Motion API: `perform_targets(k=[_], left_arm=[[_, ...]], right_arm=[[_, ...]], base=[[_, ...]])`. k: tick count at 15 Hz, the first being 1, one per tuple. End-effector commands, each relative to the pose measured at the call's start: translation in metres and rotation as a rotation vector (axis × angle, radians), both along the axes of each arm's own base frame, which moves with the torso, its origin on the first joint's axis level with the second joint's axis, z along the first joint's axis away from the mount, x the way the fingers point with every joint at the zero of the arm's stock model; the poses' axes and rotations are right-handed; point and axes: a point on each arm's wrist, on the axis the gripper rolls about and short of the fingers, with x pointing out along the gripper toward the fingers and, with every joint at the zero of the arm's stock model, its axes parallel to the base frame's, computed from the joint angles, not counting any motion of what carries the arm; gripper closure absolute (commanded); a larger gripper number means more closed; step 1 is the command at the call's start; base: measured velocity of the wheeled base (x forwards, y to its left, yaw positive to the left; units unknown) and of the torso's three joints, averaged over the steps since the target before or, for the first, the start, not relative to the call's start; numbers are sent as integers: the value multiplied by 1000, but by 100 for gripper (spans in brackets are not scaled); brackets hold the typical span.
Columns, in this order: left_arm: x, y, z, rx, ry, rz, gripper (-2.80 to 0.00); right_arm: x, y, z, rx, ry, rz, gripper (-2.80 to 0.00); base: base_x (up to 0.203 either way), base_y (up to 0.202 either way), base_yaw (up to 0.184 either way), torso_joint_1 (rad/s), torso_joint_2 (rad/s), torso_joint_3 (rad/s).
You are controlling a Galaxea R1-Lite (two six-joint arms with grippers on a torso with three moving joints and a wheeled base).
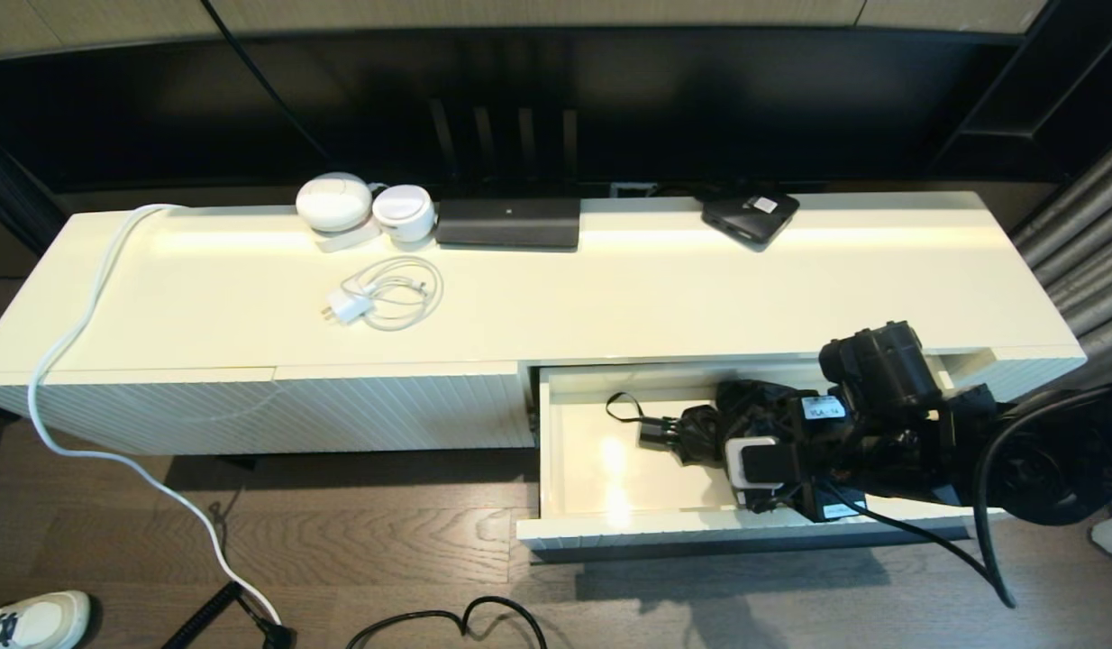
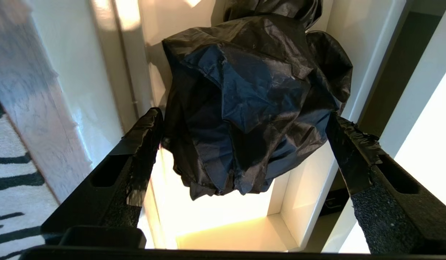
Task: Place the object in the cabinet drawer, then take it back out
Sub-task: Open the drawer
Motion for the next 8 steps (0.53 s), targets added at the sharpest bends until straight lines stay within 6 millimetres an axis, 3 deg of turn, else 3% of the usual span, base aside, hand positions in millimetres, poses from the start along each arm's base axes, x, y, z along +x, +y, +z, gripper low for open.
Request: perform_targets(k=[1,8], left_arm=[[0,0,0,0,-1,0,0],[0,0,0,0,0,0,0]], right_arm=[[5,2,-9,-14,25,6,-280],[13,3,-17,-41,97,5,-280]], base=[[0,0,0,0,0,0],[0,0,0,0,0,0]])
